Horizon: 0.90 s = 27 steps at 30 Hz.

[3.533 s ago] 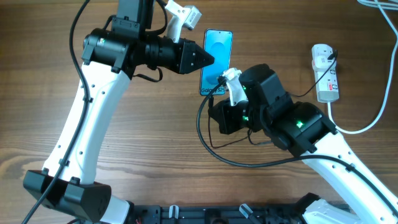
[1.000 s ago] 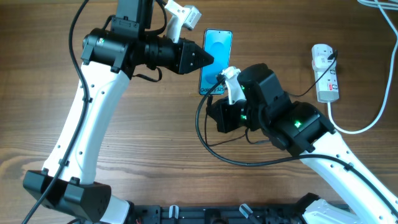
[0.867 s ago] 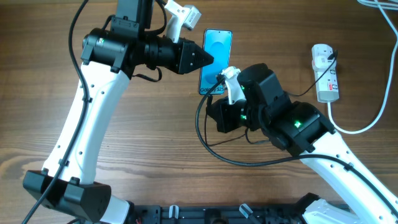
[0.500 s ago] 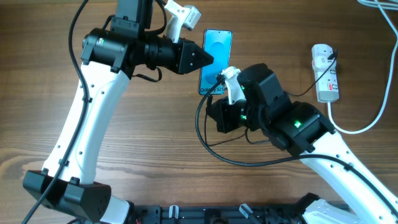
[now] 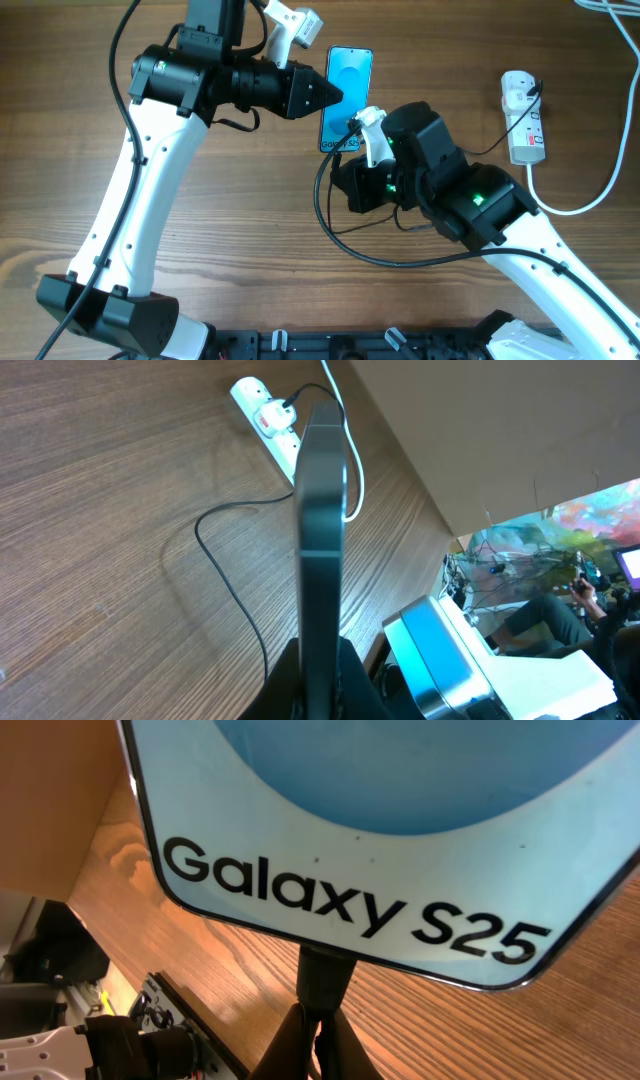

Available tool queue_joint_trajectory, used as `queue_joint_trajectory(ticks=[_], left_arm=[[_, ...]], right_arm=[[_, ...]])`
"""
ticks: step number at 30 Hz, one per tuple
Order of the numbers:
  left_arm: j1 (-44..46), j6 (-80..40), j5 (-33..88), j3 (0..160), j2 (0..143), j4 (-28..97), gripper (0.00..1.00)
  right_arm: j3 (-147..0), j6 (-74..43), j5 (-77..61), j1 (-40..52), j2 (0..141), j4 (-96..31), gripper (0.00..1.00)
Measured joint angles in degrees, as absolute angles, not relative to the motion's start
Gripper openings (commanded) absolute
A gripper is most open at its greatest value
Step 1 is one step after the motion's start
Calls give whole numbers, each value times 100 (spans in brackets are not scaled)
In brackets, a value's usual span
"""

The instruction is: Plug charger to phone and switch on socket

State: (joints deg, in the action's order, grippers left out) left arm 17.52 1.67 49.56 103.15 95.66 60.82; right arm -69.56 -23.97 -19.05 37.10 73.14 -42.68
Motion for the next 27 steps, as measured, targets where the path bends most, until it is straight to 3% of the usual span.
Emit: queue_joint_trajectory(ticks=[27], left_arm=[[1752, 294, 4936, 10342, 9566, 6276, 4]], right_arm=[[-7234, -2196, -1625, 3785, 7314, -4748, 4]])
